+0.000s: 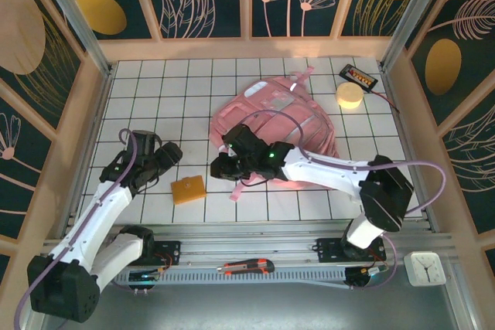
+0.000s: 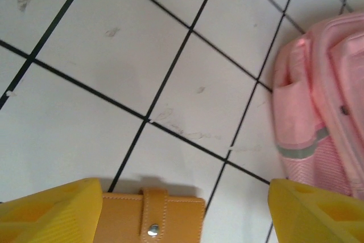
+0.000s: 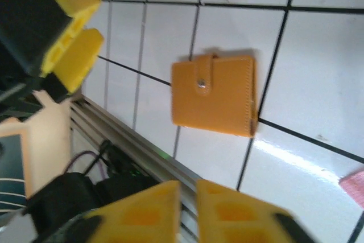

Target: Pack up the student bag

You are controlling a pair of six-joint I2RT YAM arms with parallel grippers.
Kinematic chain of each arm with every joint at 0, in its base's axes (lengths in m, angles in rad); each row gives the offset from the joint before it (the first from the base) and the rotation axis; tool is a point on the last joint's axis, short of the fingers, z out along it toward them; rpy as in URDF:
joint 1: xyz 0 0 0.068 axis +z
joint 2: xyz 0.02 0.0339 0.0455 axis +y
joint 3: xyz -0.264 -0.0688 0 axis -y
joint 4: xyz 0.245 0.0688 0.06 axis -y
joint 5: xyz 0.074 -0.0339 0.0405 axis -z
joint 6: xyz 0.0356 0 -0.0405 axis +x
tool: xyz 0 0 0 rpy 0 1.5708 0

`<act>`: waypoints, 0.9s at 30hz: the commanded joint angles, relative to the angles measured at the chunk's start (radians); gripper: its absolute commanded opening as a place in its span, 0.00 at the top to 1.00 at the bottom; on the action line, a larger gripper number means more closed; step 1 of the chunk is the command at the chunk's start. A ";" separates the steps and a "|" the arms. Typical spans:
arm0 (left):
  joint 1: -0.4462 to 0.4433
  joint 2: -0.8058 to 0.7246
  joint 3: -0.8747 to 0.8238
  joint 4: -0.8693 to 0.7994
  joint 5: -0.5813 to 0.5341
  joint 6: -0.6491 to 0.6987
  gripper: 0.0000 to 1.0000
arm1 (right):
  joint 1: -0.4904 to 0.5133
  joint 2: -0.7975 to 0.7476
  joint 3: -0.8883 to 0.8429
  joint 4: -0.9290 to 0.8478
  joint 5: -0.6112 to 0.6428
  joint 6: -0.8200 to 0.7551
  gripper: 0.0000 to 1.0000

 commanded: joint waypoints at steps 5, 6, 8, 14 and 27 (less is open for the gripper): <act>-0.004 -0.058 -0.203 0.019 0.085 -0.090 0.24 | 0.051 0.247 0.134 -0.029 -0.093 -0.151 0.42; -0.004 -0.065 -0.237 0.054 0.110 -0.111 0.24 | 0.049 0.274 0.151 -0.017 -0.094 -0.158 0.42; -0.004 -0.067 -0.282 0.103 0.135 -0.139 0.27 | 0.041 0.321 0.181 -0.001 -0.098 -0.168 0.43; -0.001 0.001 -0.299 0.170 0.140 -0.114 0.40 | 0.008 0.407 0.236 0.013 -0.110 -0.185 0.49; -0.001 0.060 -0.370 0.347 0.223 -0.127 0.64 | -0.008 0.494 0.299 0.023 -0.173 -0.192 0.64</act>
